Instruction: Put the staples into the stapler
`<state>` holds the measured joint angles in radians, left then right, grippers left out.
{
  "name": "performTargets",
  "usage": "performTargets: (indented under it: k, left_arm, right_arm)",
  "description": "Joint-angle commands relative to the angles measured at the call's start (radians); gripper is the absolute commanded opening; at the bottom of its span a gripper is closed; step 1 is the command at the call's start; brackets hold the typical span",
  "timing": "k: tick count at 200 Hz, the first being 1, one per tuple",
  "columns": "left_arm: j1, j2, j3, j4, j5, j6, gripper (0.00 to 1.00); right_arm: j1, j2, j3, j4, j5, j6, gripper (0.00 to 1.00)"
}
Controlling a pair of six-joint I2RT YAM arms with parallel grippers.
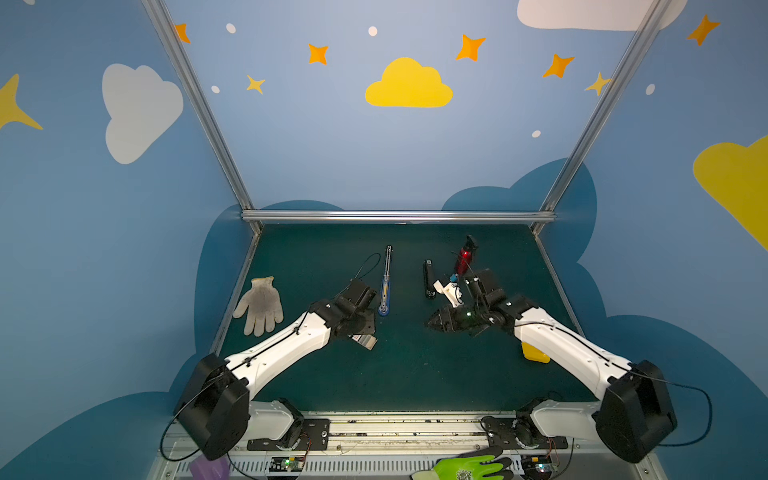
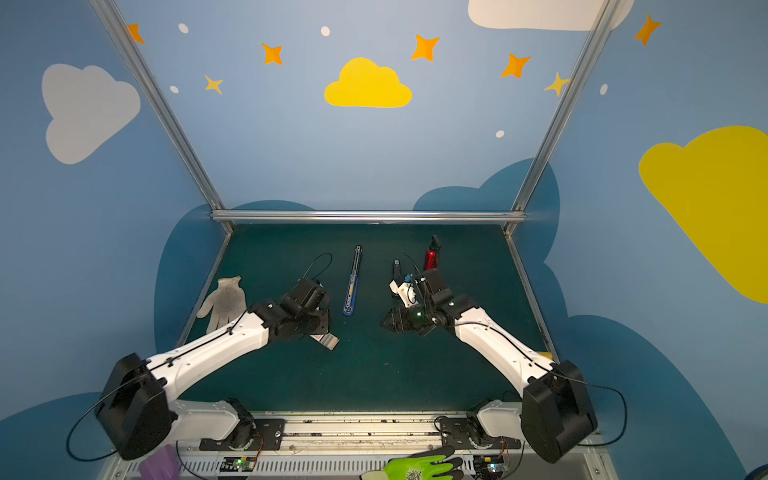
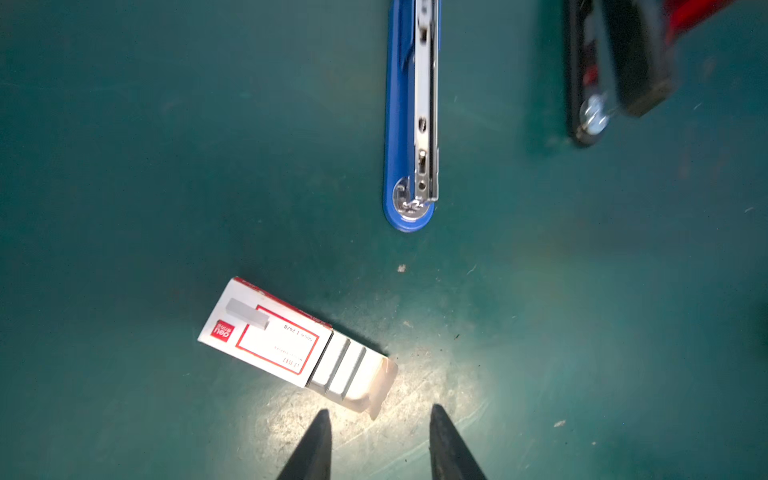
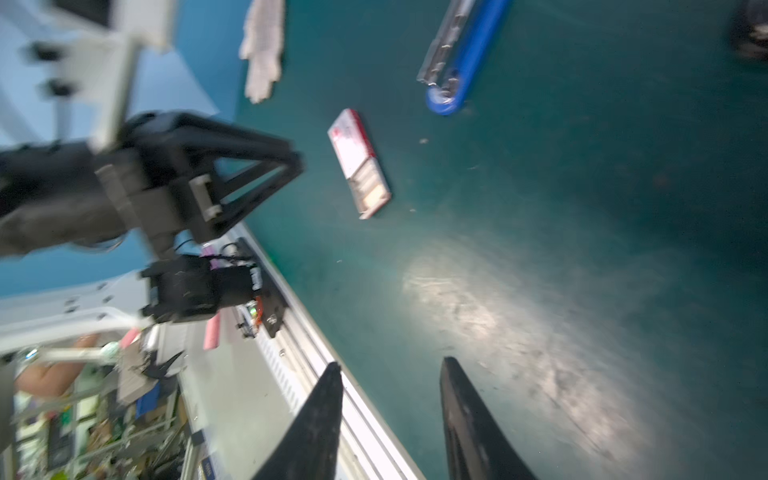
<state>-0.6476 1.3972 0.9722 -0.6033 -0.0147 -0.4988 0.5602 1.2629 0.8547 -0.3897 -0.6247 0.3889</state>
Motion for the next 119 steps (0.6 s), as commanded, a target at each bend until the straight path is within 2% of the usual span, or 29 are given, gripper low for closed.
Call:
performTargets:
  k: [1, 53, 119]
  left_arm:
    - [0.007, 0.082, 0.063, -0.187, 0.053, 0.091, 0.38]
    - [0.009, 0.184, 0.111, -0.193, 0.084, 0.140, 0.35]
    - [0.010, 0.300, 0.136, -0.191, 0.090, 0.200, 0.26]
  right_arm:
    - [0.007, -0.059, -0.078, 0.204, -0.115, 0.038, 0.34]
    - [0.062, -0.102, -0.167, 0.260, -0.087, 0.053, 0.34]
    - [0.112, -0.026, -0.131, 0.272, -0.059, 0.062, 0.32]
